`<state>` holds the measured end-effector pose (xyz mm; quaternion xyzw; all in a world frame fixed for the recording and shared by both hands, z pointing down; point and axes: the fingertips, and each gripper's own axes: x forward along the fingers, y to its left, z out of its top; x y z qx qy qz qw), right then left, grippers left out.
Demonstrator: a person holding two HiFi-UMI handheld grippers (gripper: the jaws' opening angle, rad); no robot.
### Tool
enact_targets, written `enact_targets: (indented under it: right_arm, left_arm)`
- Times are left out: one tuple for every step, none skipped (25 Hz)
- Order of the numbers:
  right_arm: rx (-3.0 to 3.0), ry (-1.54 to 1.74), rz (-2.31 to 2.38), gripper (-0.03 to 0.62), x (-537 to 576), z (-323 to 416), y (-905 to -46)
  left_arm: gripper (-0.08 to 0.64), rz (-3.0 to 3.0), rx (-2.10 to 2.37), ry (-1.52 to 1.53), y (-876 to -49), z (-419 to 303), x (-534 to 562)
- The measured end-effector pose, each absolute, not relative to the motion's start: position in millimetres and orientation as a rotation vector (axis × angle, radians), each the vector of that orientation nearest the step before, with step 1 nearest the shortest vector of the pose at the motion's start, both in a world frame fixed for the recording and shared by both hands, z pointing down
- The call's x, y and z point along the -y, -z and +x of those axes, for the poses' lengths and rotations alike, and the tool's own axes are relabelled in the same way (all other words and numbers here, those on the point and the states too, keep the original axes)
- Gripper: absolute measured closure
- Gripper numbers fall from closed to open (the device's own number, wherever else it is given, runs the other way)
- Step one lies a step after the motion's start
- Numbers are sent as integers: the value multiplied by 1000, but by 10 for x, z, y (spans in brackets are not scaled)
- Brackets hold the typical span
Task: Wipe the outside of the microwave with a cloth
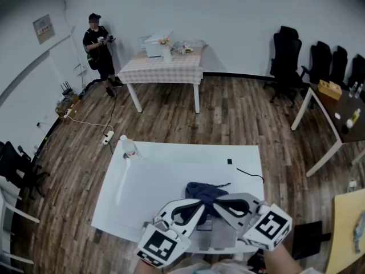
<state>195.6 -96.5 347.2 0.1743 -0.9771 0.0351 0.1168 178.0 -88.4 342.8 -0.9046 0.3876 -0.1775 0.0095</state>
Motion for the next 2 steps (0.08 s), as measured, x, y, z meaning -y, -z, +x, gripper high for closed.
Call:
enact_targets:
  right_arm:
    - [2859,-104,511,560,970,1956,-3472]
    - [2858,-104,511,560,974,1955,-3473]
  left_arm:
    - [558,-2826,-1210,553,-3426,1778,887]
    - [558,-2827,-1210,551,-3425,1775,890]
